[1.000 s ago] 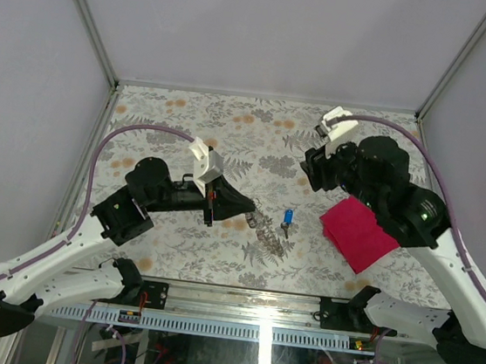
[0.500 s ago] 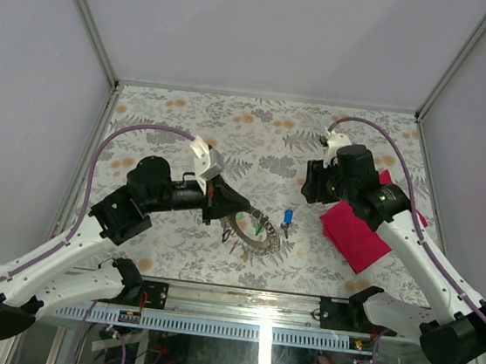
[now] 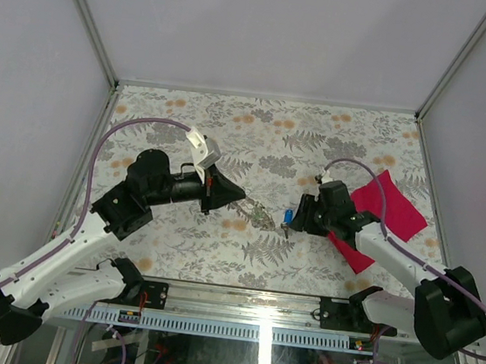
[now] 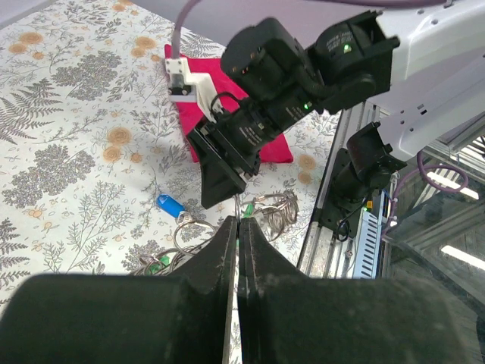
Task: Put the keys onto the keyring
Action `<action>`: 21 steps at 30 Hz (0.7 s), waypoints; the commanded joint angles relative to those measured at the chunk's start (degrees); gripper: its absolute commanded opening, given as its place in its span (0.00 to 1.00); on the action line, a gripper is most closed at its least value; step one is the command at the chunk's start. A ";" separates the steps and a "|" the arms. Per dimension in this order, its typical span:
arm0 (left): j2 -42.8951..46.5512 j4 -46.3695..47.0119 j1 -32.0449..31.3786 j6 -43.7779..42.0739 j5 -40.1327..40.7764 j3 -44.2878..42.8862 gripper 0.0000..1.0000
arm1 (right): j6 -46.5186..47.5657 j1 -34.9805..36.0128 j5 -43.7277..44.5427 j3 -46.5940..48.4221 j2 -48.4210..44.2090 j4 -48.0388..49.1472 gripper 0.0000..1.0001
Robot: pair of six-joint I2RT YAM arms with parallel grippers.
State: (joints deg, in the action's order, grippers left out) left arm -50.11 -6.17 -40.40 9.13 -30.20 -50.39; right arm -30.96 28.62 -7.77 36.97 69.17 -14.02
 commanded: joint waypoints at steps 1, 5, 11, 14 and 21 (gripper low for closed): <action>1.60 2.76 0.71 -0.62 -0.31 -0.15 0.00 | -9.91 -0.25 0.05 -4.79 -0.55 12.62 0.54; 1.78 2.22 0.89 -0.95 -0.20 -0.25 0.00 | -13.27 -0.28 0.91 -7.31 -0.68 15.73 0.50; 1.85 2.38 0.94 -0.89 -0.12 -0.16 0.00 | -20.14 -0.26 1.42 -10.13 0.53 18.79 0.43; 2.02 2.48 0.96 -0.78 -0.17 0.01 0.00 | -23.52 -0.28 2.69 -11.70 0.01 20.52 0.41; 1.81 2.48 0.94 -0.78 -0.07 -0.11 0.00 | -29.18 -0.26 4.16 -13.10 -1.11 20.10 0.42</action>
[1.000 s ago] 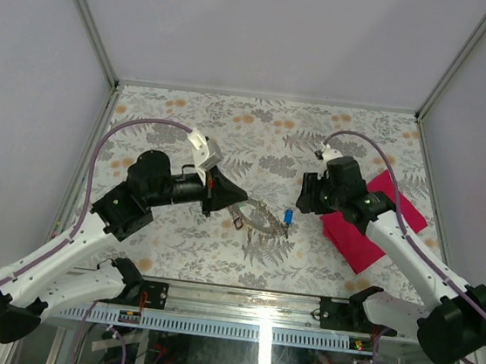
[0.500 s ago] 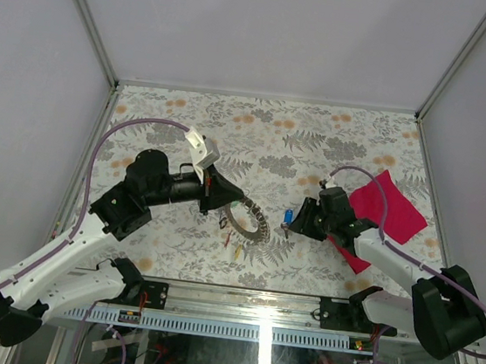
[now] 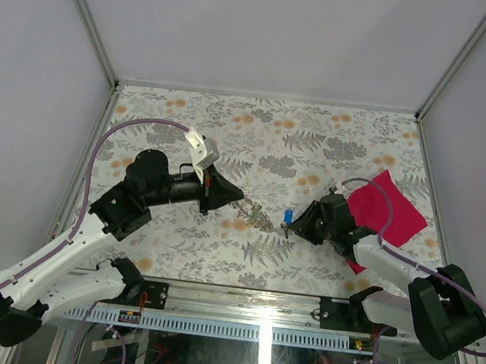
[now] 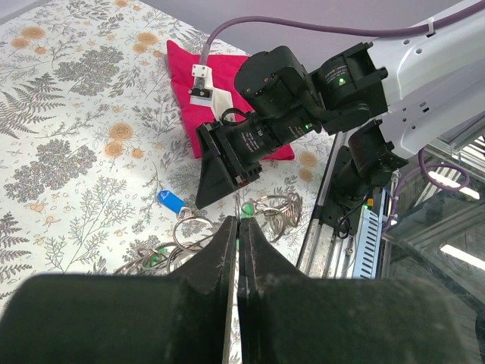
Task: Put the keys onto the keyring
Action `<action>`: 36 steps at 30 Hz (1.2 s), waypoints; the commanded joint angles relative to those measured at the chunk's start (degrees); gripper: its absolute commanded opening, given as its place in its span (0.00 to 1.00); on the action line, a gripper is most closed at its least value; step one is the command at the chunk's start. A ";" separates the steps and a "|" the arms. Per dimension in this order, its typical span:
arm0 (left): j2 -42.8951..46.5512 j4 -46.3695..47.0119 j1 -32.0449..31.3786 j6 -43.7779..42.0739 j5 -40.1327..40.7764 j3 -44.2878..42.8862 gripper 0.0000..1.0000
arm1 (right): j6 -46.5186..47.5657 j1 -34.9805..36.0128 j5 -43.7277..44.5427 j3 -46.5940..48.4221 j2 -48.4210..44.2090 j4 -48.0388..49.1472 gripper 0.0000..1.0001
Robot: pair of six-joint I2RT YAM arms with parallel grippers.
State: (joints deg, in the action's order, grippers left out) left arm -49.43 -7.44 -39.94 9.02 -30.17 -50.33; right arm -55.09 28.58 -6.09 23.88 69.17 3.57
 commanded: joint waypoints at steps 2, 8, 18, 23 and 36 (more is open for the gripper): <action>1.00 3.75 0.48 -0.82 -0.16 -0.23 0.00 | -6.81 -0.25 1.92 -0.57 -0.89 2.97 0.41; 0.83 3.83 0.43 -0.80 -0.21 -0.32 0.00 | -14.09 -0.13 2.65 -3.98 -1.82 5.68 0.41; 0.38 4.38 0.52 -0.37 -0.48 -0.25 0.00 | -21.79 0.11 2.65 -5.78 -1.28 8.19 0.41; 0.07 4.59 0.48 -0.23 -0.67 -0.43 0.00 | -24.61 0.19 2.84 -6.08 1.33 9.36 0.41; -0.29 4.11 0.48 -0.48 -0.54 -0.95 0.00 | -27.83 0.26 7.49 -6.39 5.10 9.21 0.38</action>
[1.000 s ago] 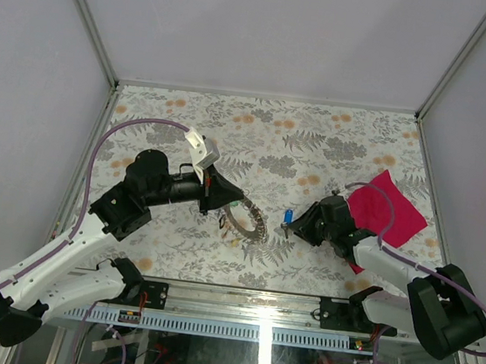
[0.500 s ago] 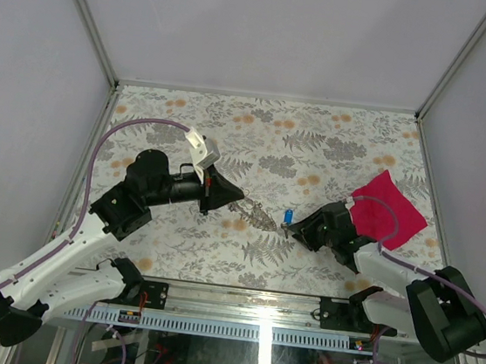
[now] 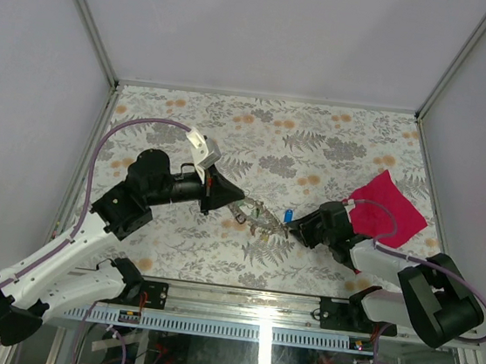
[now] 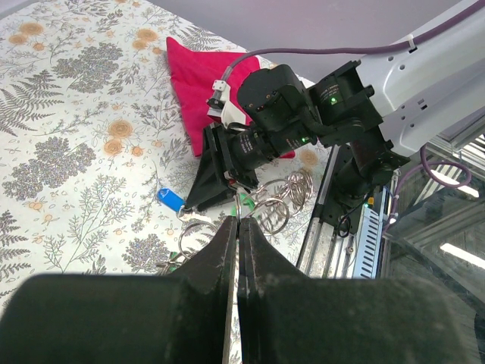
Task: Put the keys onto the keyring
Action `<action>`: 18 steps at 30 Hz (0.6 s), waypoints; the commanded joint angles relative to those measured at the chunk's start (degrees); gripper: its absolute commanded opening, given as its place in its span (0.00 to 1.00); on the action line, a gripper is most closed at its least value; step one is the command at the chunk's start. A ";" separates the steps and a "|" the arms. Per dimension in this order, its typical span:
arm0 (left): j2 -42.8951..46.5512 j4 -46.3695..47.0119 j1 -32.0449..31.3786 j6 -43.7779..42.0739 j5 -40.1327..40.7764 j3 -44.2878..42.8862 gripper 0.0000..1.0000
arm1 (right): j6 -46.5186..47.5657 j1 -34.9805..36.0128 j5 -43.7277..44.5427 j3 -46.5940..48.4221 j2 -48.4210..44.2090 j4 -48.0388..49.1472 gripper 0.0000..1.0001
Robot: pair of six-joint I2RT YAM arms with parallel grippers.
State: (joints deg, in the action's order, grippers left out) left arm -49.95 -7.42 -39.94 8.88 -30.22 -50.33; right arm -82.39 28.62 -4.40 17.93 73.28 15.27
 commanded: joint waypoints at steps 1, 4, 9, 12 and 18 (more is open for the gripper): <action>0.10 4.08 0.44 -0.43 -0.48 -0.98 0.00 | -0.65 0.21 6.26 -0.44 1.07 -2.52 0.37; -0.28 4.06 0.48 -0.58 -0.46 -1.12 0.00 | -0.67 0.24 7.24 -0.44 1.81 -1.98 0.35; -0.62 4.05 0.55 -0.95 -0.46 -1.22 0.00 | -1.32 0.26 5.92 -0.34 5.08 1.03 0.33; -0.69 3.74 0.51 -1.36 -0.22 -1.39 0.00 | -1.53 0.28 5.41 -0.18 6.23 2.09 0.32; -0.66 3.55 0.56 -1.59 0.10 -1.20 0.00 | 0.02 0.29 7.41 0.84 5.43 0.39 0.26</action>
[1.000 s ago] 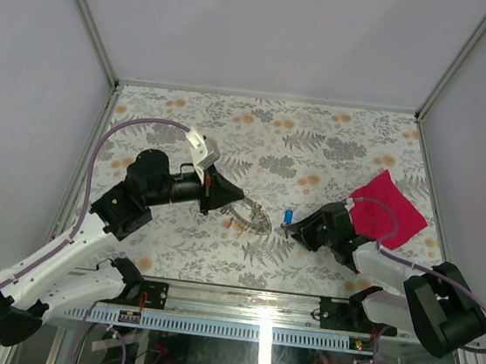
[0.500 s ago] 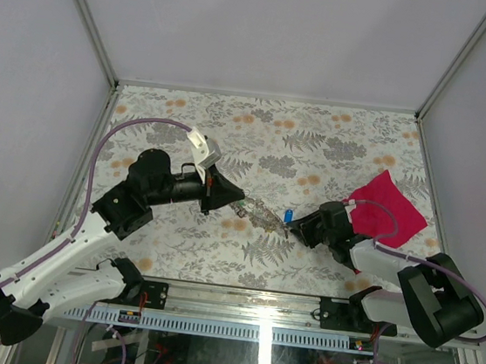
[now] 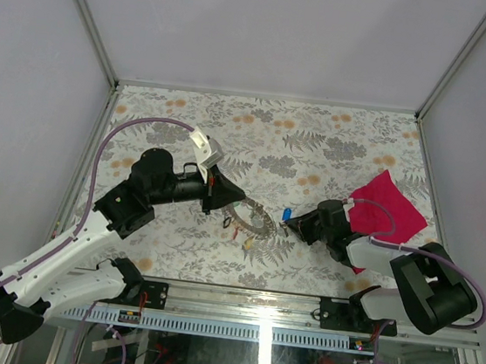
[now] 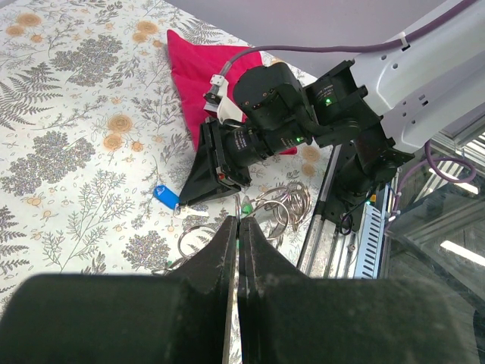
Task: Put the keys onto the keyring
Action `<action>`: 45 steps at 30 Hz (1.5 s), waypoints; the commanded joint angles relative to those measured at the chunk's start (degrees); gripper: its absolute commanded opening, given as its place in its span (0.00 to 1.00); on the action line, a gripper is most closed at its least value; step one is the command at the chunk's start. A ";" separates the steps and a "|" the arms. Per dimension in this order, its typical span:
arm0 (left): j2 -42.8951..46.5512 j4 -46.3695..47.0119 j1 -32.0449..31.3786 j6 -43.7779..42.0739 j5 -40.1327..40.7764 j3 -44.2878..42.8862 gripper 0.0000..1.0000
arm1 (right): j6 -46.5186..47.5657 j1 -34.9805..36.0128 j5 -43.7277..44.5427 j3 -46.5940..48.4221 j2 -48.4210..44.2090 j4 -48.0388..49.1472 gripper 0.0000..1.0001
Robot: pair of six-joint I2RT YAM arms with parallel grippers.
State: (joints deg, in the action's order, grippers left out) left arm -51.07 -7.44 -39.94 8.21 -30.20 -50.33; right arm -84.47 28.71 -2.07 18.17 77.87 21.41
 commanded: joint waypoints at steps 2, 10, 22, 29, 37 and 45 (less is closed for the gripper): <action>0.41 3.58 0.53 -0.99 0.10 -1.20 0.00 | 2.51 0.15 5.60 0.80 0.63 -5.89 0.20; 0.46 3.24 0.55 -1.09 0.20 -1.28 0.00 | 3.82 0.16 4.30 0.72 2.82 -3.39 0.13; 1.05 2.52 0.57 -1.26 0.71 -1.62 0.00 | 19.64 0.14 6.71 2.19 -5.12 0.52 0.00; 1.27 2.69 0.57 -1.26 0.50 -1.71 0.00 | 36.29 0.13 6.24 2.16 -14.88 5.31 0.00; 1.57 2.02 0.57 -1.48 0.58 -2.11 0.00 | 49.96 0.12 1.61 -1.12 -24.68 12.69 0.00; 2.60 2.66 0.57 -1.92 -0.16 -2.37 0.00 | 62.62 0.07 -6.98 2.95 -33.41 7.10 0.00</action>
State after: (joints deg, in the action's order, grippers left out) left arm -50.28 -7.90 -39.72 7.55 -30.15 -50.33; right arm -32.47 28.71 -2.81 17.45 48.82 27.46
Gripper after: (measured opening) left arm 0.014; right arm 0.009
